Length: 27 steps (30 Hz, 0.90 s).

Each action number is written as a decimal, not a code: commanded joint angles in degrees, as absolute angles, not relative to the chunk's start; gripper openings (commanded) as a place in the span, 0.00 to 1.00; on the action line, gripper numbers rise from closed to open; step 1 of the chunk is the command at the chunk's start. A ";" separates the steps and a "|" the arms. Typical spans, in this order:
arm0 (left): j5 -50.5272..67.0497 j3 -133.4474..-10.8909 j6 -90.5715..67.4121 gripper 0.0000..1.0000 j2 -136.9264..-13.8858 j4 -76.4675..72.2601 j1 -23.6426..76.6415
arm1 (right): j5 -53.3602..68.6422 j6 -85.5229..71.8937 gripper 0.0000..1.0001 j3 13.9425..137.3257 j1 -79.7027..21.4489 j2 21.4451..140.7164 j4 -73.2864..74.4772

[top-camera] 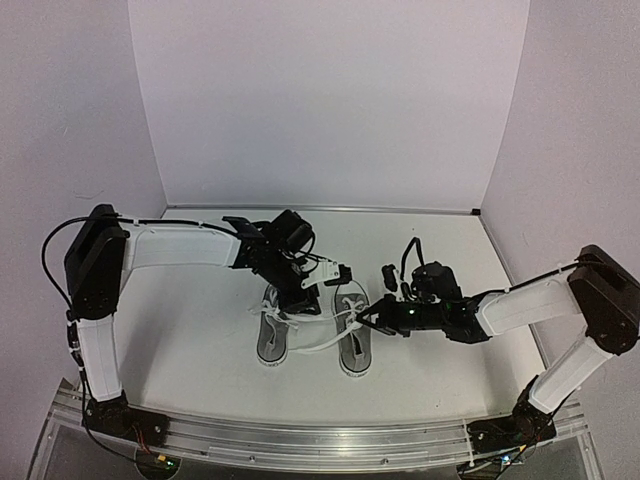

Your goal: Tie the shoes

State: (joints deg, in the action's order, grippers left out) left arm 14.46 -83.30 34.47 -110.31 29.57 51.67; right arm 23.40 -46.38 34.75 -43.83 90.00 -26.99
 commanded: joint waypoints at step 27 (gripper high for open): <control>12.76 -93.56 39.93 0.52 -117.85 44.58 51.53 | 22.57 -44.98 0.00 37.18 -44.21 89.07 -25.28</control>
State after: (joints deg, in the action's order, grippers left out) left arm 10.95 -89.60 39.11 -117.84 42.08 51.57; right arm 23.38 -45.82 35.38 -43.83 90.00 -25.18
